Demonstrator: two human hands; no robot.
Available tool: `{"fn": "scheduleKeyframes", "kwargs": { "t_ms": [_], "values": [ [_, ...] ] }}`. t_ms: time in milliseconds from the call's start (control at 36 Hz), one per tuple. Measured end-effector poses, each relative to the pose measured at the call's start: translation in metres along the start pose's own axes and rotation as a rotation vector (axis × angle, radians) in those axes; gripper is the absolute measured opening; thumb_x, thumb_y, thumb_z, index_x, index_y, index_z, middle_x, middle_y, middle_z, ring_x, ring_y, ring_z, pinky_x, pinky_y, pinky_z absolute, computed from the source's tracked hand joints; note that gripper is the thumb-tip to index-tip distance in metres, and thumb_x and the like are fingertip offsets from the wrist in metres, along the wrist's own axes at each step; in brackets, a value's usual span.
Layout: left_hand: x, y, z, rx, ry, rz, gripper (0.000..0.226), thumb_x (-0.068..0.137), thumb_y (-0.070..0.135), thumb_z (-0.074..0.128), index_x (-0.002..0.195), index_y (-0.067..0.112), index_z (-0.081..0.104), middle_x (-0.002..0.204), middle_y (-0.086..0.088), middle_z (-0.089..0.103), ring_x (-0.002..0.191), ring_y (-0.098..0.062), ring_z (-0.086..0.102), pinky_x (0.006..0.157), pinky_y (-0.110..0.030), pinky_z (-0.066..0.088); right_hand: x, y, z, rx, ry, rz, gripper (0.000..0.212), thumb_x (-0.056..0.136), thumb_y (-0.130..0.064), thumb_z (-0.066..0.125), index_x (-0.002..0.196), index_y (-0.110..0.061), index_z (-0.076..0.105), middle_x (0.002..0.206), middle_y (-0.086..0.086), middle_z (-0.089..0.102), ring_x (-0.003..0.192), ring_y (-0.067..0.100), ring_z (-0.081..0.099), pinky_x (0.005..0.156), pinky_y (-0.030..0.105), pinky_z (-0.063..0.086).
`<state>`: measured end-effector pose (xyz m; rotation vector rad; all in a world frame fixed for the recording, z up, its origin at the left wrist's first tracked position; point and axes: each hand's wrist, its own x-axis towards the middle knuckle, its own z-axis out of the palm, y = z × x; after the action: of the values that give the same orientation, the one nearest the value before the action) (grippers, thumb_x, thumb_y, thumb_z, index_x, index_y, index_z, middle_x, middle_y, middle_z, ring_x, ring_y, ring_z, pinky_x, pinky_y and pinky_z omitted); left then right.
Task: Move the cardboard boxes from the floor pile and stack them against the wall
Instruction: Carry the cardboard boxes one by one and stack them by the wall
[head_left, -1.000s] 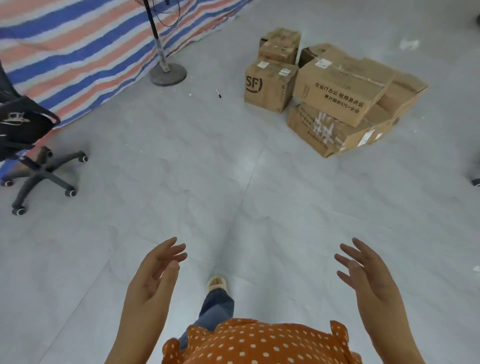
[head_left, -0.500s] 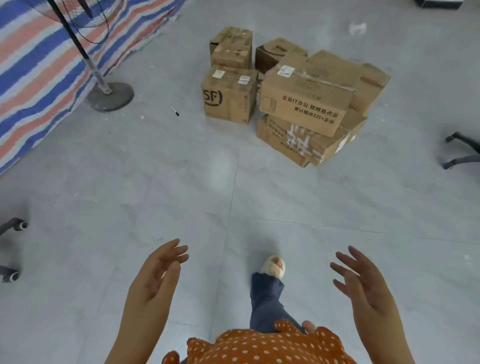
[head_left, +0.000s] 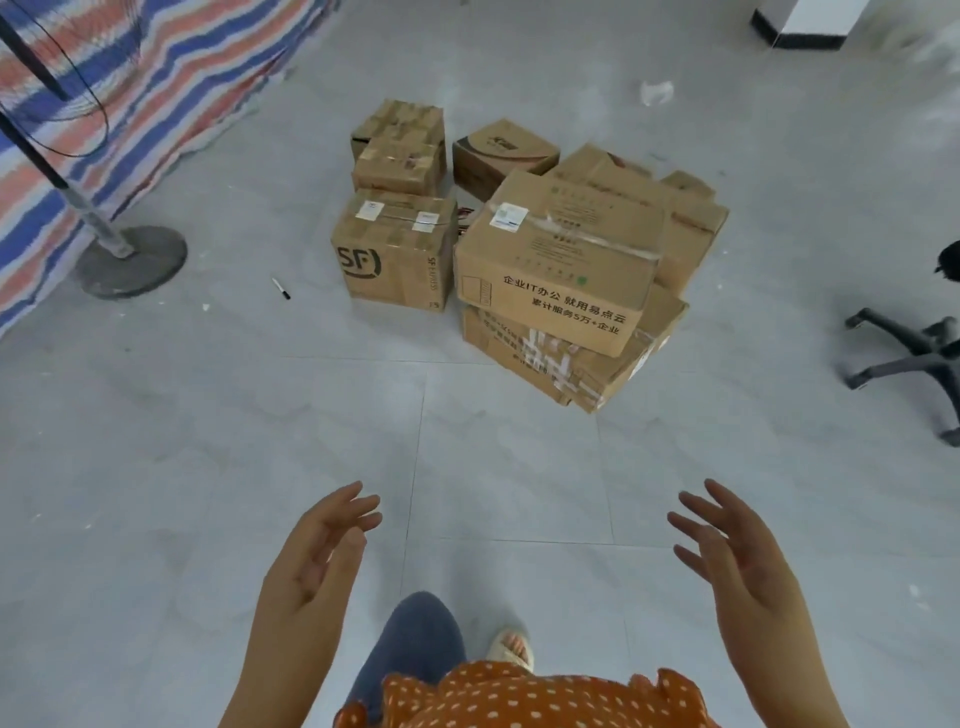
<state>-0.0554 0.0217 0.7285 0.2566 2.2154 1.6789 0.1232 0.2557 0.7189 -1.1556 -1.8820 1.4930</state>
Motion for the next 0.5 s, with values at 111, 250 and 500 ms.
{"fn": "scheduleKeyframes", "kwargs": {
  "t_ms": [111, 250, 500],
  "values": [
    [0.045, 0.004, 0.011, -0.008, 0.003, -0.022, 0.025, 0.088, 0.041, 0.058, 0.089, 0.065, 0.06, 0.109, 0.021, 0.066, 0.106, -0.005, 0.062, 0.099, -0.048, 0.048, 0.034, 0.002, 0.019, -0.025, 0.005, 0.051, 0.025, 0.084, -0.063, 0.047, 0.109, -0.062, 0.051, 0.117, -0.029, 0.061, 0.104, 0.0, 0.064, 0.091, 0.032, 0.051],
    [0.138, 0.016, 0.031, 0.025, -0.055, -0.032, 0.026, 0.082, 0.043, 0.052, 0.09, 0.067, 0.058, 0.11, 0.021, 0.065, 0.107, -0.005, 0.061, 0.1, -0.048, 0.047, 0.106, -0.006, 0.052, -0.011, 0.075, 0.126, 0.027, 0.094, -0.028, 0.044, 0.114, -0.045, 0.049, 0.111, -0.018, 0.065, 0.102, 0.0, 0.064, 0.094, 0.041, 0.051],
    [0.325, 0.065, 0.044, 0.03, -0.162, 0.07, 0.03, 0.076, 0.055, 0.056, 0.103, 0.049, 0.064, 0.107, 0.017, 0.068, 0.106, -0.008, 0.064, 0.096, -0.041, 0.051, 0.246, -0.047, 0.115, -0.027, 0.224, 0.147, 0.025, 0.097, -0.033, 0.046, 0.108, -0.055, 0.052, 0.109, -0.027, 0.065, 0.104, 0.008, 0.065, 0.088, 0.024, 0.053]
  ]
}}
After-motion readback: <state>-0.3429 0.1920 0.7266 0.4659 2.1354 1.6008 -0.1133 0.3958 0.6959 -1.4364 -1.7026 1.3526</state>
